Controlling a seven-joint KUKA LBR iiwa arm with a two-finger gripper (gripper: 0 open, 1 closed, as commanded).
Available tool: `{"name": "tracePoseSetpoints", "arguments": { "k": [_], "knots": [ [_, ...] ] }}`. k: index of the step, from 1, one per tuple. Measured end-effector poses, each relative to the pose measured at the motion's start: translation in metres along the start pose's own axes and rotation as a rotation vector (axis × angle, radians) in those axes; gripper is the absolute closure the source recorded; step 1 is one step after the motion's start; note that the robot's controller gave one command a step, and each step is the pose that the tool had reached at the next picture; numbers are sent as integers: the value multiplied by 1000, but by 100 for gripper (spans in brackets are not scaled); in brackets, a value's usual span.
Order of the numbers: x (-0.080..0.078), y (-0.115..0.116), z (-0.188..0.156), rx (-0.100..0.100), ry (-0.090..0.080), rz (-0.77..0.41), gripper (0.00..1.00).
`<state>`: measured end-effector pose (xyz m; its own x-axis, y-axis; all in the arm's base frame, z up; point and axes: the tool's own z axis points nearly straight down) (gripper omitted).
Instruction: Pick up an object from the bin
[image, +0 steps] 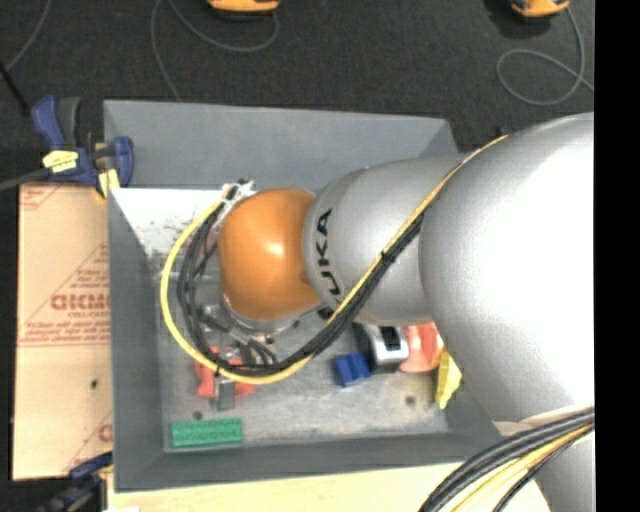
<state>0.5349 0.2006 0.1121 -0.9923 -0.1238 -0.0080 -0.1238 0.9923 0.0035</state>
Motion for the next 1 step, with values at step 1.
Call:
{"name": "tracePoseSetpoints", "arguments": {
  "k": [1],
  "knots": [
    [6, -24, 42, 0, 7, -23, 0]
  ]
}}
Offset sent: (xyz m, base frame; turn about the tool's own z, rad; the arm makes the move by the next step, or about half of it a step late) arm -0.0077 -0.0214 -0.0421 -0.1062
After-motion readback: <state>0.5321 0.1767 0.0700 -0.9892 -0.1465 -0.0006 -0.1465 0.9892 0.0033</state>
